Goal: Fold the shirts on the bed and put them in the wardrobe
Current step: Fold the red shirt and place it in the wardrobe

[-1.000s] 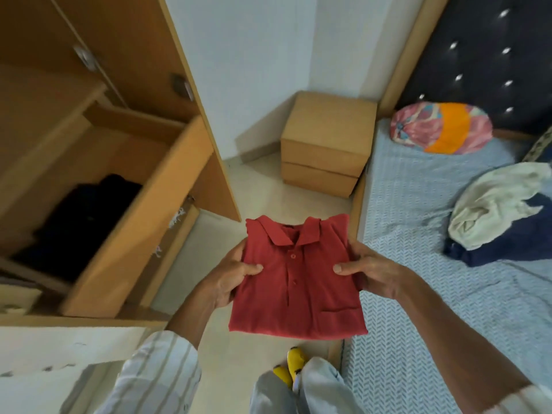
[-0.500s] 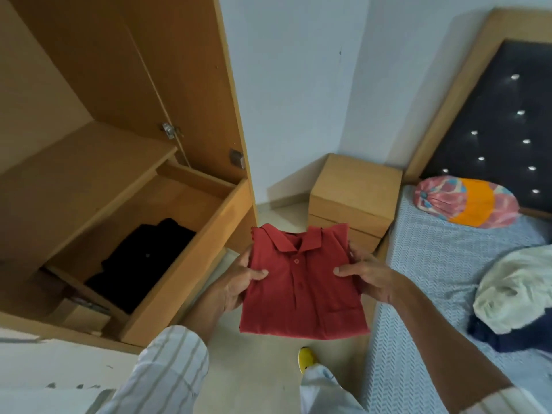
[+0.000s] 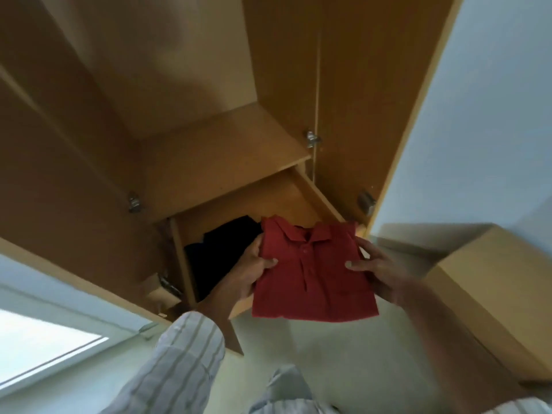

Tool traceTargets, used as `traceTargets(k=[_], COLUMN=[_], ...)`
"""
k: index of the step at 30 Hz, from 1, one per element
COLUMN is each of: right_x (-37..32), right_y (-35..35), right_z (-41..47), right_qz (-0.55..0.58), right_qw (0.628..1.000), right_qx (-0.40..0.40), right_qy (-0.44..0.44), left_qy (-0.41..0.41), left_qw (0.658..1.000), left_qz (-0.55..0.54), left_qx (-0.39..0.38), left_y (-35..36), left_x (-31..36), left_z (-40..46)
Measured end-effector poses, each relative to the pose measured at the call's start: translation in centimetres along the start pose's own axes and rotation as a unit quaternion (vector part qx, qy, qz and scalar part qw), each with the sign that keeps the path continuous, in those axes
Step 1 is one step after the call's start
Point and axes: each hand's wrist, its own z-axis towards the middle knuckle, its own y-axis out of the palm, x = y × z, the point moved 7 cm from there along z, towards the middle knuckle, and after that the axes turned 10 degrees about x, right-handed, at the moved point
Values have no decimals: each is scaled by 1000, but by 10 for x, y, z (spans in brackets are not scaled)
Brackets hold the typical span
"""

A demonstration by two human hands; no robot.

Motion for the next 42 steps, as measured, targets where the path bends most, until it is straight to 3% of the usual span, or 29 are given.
traceTargets(k=[6, 10, 17, 19, 22, 24, 32, 39, 42], right_x=[-31, -34, -9, 15, 50, 66, 73, 91, 88], right_y=[83, 122, 186, 188, 171, 156, 145, 148, 148], right_z=[110, 160, 232, 245, 250, 254, 259, 252, 251], right_qz=[-122, -163, -208, -243, -341, -382, -482, -591, -621], right_qw=[991, 985, 975, 966, 935, 918, 871, 803, 781], right_qx=[-57, -41, -74, -76, -67, -50, -43, -41, -42], right_qy=[19, 27, 21, 35, 73, 92, 82, 62, 56], left_qy=[1, -11, -15, -62, -201, -227, -201, -199, -179], left_qw=[995, 988, 963, 950, 933, 921, 851, 807, 796], left_qz=[-38, -45, 68, 108, 147, 199, 423, 505, 547], left_qx=[93, 148, 260, 285, 259, 248, 237, 233, 189], left_y=[-68, -107, -175, -184, -182, -180, -185, -170, -162], left_x=[24, 24, 9, -13, -61, -83, -81, -81, -91], left_z=[64, 95, 139, 148, 145, 142, 135, 130, 131])
